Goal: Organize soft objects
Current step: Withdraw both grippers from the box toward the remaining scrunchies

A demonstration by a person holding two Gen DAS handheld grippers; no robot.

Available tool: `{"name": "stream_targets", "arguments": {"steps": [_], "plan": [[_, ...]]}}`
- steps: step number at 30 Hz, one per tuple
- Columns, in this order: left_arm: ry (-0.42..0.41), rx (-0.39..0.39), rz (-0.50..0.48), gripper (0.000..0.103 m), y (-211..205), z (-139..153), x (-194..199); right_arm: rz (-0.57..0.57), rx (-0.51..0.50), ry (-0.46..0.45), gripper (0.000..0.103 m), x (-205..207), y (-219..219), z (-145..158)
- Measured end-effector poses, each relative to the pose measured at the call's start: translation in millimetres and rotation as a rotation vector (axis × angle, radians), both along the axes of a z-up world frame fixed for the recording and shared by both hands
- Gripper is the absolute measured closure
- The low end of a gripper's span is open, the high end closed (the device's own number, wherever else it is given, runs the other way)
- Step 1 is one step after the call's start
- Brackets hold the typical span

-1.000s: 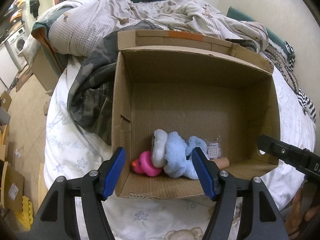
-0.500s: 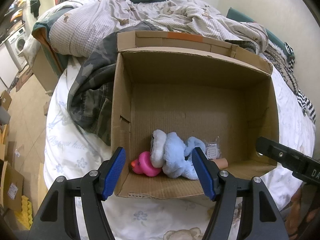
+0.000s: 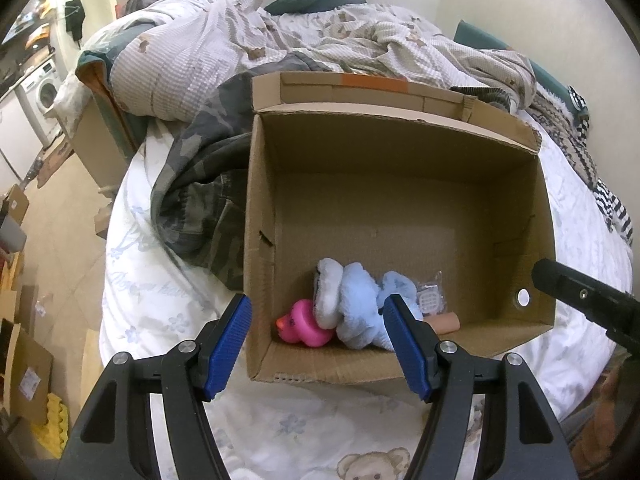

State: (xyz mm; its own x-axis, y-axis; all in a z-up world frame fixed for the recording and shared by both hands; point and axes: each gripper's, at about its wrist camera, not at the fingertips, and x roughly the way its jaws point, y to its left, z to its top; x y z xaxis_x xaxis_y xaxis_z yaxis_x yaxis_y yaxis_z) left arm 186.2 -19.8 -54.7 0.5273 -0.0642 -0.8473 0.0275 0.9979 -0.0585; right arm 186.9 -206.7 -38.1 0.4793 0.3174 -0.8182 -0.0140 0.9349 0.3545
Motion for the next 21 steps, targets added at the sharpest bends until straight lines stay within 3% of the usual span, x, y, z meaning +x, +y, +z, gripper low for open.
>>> {"name": "stream_targets", "arguments": {"steps": [14,21], "plan": [[-0.033,0.012,-0.005,0.037,7,17,-37,-0.006,-0.001,-0.015,0.023,-37,-8,8],[-0.019,-0.008,-0.004,0.037,9,13,-65,0.007,0.002,0.029,0.023,-62,-15,-1]]}}
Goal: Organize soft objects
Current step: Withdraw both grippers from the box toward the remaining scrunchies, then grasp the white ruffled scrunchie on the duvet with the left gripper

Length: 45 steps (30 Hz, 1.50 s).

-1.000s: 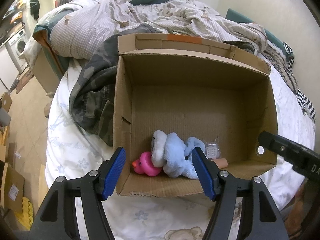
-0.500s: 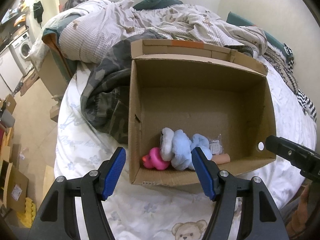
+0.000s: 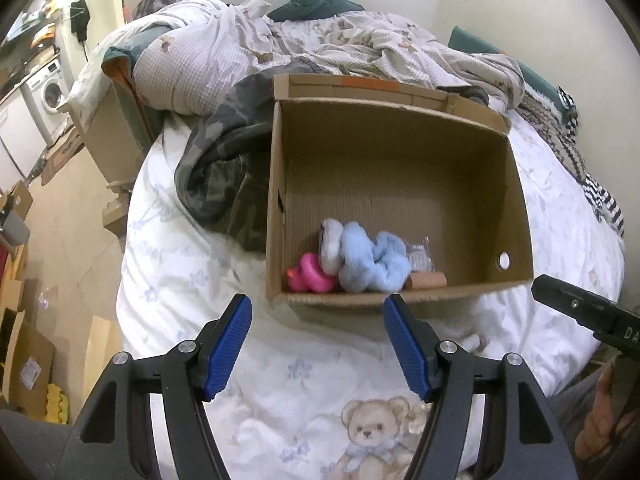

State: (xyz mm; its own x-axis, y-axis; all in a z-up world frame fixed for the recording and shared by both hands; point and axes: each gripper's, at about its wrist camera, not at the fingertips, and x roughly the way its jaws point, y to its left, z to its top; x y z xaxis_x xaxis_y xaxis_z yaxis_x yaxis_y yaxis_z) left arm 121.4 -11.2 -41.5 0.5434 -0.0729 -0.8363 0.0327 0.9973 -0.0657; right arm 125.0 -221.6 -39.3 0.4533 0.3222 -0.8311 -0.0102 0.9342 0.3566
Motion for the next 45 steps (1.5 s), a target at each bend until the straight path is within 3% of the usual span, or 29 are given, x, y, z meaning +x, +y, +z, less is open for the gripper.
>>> {"name": "stream_targets", "arguments": {"steps": [3,6,16,20,23,28,35,38,45], "plan": [[0.013,0.0,-0.004,0.037,-2,-4,-8,-0.002,0.03,0.044,0.02,-7,-6,-9],[0.029,-0.001,-0.01,0.037,-4,-9,-15,-0.008,0.046,0.087,0.004,-12,-10,-17],[0.082,-0.009,0.023,0.037,-1,-25,-22,-0.046,0.076,0.148,0.004,-18,-26,-33],[0.1,-0.012,0.039,0.037,2,-30,-22,-0.047,0.088,0.234,0.004,-12,-22,-52],[0.12,-0.02,0.054,0.037,4,-35,-21,-0.044,0.069,0.32,0.006,-7,-15,-72],[0.142,-0.025,0.051,0.037,4,-39,-22,-0.005,0.0,0.413,0.023,-2,5,-95],[0.166,-0.045,0.068,0.037,8,-43,-19,0.118,0.03,0.458,0.025,-11,38,-98],[0.208,-0.062,0.014,0.037,-2,-50,-18,0.076,0.027,0.42,0.025,-11,32,-91],[0.349,-0.097,-0.233,0.037,-66,-87,-30,-0.097,0.077,0.39,0.025,-5,-19,-85]]}}
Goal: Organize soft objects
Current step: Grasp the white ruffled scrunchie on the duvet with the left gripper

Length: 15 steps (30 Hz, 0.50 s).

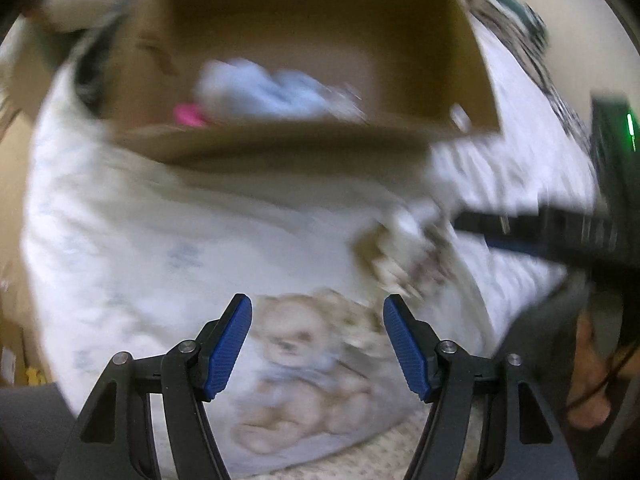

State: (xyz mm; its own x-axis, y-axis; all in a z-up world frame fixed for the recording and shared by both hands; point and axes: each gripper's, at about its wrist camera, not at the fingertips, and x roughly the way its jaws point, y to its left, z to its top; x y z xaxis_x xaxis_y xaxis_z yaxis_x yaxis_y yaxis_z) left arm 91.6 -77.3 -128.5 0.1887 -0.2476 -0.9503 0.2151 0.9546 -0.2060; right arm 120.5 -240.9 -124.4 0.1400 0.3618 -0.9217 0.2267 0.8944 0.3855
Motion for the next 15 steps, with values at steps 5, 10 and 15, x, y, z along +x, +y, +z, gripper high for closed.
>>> {"name": "stream_targets", "arguments": {"steps": [5,10,15], "plan": [[0.015,0.025,-0.145,0.038,-42,-21,-8,-0.029,0.007,0.001,0.025,-4,-17,0],[0.004,0.076,-0.188,0.071,-52,-31,-9,-0.043,0.012,0.007,0.025,-4,-29,-1],[0.014,0.049,-0.151,0.091,-32,-28,-5,-0.031,0.016,0.019,0.025,-5,-29,-4]]}}
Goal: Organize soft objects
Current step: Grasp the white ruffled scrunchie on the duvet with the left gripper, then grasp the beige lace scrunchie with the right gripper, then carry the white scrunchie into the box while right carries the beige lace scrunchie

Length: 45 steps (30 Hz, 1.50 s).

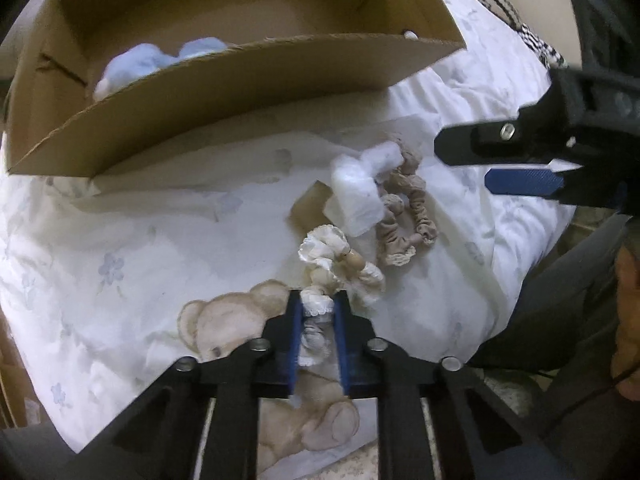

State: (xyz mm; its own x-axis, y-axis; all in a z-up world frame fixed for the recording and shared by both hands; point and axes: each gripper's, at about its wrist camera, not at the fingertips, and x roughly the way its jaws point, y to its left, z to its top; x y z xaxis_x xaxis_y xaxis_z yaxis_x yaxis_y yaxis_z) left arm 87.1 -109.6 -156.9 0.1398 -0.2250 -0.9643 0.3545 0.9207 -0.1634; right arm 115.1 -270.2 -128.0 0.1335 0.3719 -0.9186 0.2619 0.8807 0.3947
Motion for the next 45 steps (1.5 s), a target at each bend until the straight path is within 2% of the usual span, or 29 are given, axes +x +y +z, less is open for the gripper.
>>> {"name": "stream_targets", "arguments": {"steps": [3,6,12,18,22,25,34,39,45], "plan": [[-0.021,-0.01,0.04,0.092,15,10,2,0.025,-0.017,0.029,0.026,4,7,-8],[-0.054,-0.006,0.096,0.092,32,20,5,0.067,-0.04,0.06,0.043,8,19,-16],[-0.113,0.017,0.197,0.092,54,36,14,0.184,-0.113,0.085,0.044,15,53,-29],[-0.121,0.013,0.212,0.092,51,34,16,0.255,-0.196,0.091,0.045,24,73,-39],[-0.128,0.013,0.215,0.092,50,36,15,0.268,-0.253,0.071,0.079,26,76,-38],[-0.132,0.012,0.221,0.092,52,38,13,0.252,-0.263,0.057,0.085,26,68,-35],[-0.174,0.01,0.28,0.092,71,51,12,0.193,-0.178,-0.001,0.086,8,50,-7],[-0.192,0.014,0.317,0.092,83,55,12,0.131,-0.208,-0.041,0.086,0,34,6],[-0.215,0.019,0.338,0.092,90,60,10,0.091,-0.165,-0.081,0.086,1,14,18]]}}
